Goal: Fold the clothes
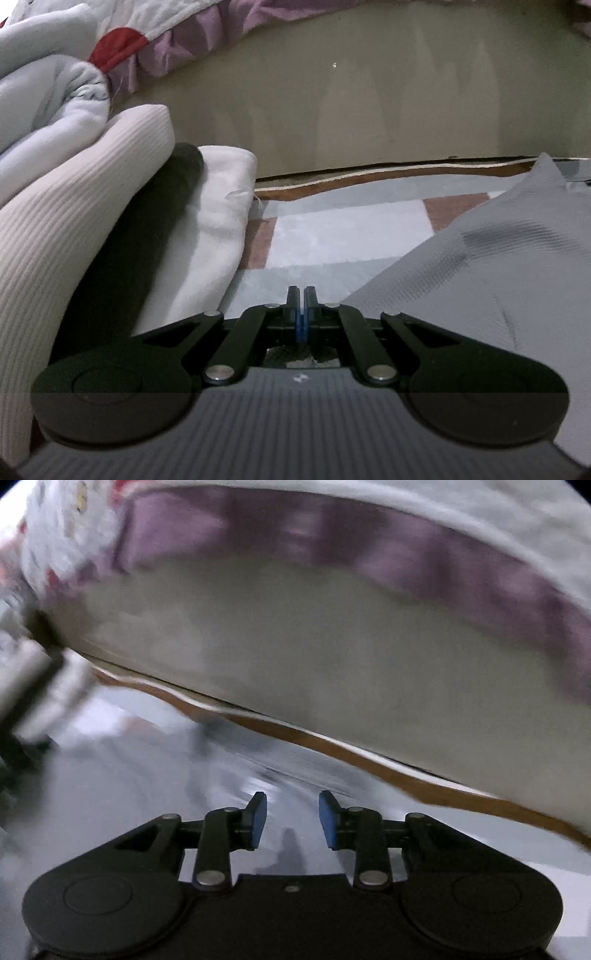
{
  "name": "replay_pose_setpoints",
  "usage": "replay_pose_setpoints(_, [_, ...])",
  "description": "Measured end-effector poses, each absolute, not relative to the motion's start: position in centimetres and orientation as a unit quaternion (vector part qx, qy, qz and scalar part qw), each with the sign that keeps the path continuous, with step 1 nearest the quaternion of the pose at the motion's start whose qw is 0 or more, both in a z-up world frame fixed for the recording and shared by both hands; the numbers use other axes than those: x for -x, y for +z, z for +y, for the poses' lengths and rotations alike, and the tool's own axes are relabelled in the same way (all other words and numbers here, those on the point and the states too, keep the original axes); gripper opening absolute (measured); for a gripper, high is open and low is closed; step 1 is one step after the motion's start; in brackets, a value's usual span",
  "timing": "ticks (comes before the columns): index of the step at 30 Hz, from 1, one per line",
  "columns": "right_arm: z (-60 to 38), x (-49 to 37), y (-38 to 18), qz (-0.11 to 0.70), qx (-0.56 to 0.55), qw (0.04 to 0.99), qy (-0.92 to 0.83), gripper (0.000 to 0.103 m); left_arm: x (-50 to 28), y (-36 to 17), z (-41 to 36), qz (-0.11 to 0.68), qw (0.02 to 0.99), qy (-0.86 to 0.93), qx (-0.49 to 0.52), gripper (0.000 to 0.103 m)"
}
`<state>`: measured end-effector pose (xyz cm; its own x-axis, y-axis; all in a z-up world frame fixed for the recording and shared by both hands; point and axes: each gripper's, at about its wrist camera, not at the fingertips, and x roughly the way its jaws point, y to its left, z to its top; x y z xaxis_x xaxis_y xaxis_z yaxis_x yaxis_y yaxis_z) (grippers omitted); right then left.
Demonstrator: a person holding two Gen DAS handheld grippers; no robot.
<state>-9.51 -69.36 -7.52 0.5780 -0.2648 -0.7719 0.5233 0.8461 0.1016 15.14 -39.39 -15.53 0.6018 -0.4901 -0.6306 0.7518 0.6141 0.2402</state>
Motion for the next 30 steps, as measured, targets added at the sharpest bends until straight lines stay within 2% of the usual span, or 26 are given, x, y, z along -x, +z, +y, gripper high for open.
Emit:
replay_pose_setpoints(5, [-71.9,12.3,-9.9,0.41,-0.153,0.864,-0.251,0.046,-15.4,-14.9,-40.4,0.263,0.849,-0.371,-0.268,0.0])
replay_pose_setpoints(10, [-72.8,11.6,-11.6,0.397,-0.161,0.874,-0.228,0.052,-15.1,-13.5,-39.8,0.297,0.829,-0.416,-0.229,0.004])
replay_pose_setpoints(11, [-72.9,11.3,-11.8,0.39,-0.162,0.88,-0.219,0.042,-14.9,-13.3,-39.8,0.302,0.822,-0.428,-0.225,0.009])
replay_pose_setpoints(12, [-73.0,11.0,-12.0,0.383,-0.164,0.885,-0.209,0.018,-14.6,-13.4,-40.0,0.308,0.814,-0.438,-0.227,0.021])
replay_pose_setpoints(13, [-73.1,10.6,-12.2,0.376,-0.165,0.89,-0.199,0.006,-14.4,-13.6,-40.3,0.316,0.805,-0.444,-0.233,0.03])
replay_pose_setpoints(14, [-73.3,10.5,-12.2,0.365,-0.161,0.893,-0.209,0.006,-14.2,-14.0,-40.7,0.321,0.8,-0.445,-0.243,0.04])
replay_pose_setpoints(16, [-73.7,10.3,-12.1,0.35,-0.163,0.893,-0.233,0.006,-14.1,-15.2,-41.4,0.324,0.797,-0.432,-0.27,0.041])
replay_pose_setpoints(18, [-74.2,10.2,-12.1,0.353,-0.185,0.884,-0.246,0.007,-14.1,-15.5,-41.5,0.317,0.803,-0.423,-0.276,0.043])
replay_pose_setpoints(19, [-74.5,10.1,-12.1,0.354,-0.196,0.879,-0.252,0.015,-14.2,-15.5,-41.4,0.317,0.805,-0.42,-0.275,0.043])
replay_pose_setpoints(21, [-74.7,11.3,-11.0,0.354,-0.216,0.878,-0.24,0.016,-14.6,-15.4,-41.3,0.322,0.807,-0.414,-0.27,0.043])
replay_pose_setpoints(22, [-74.8,12.5,-10.2,0.343,-0.226,0.88,-0.238,0.027,-14.8,-15.5,-41.2,0.325,0.808,-0.415,-0.265,0.043])
replay_pose_setpoints(23, [-75.0,13.7,-9.4,0.333,-0.237,0.882,-0.235,0.042,-15.0,-15.5,-41.1,0.327,0.808,-0.417,-0.258,0.043])
replay_pose_setpoints(24, [-75.1,14.9,-8.5,0.322,-0.247,0.884,-0.232,0.048,-15.3,-15.5,-40.9,0.329,0.808,-0.42,-0.251,0.043])
replay_pose_setpoints(27, [-76.0,19.0,-7.4,0.327,-0.256,0.872,-0.259,0.049,-15.8,-15.6,-40.6,0.341,0.806,-0.425,-0.231,0.044])
replay_pose_setpoints(30, [-76.8,22.5,-7.7,0.356,-0.25,0.848,-0.304,0.05,-16.4,-15.6,-40.4,0.36,0.802,-0.425,-0.216,0.05])
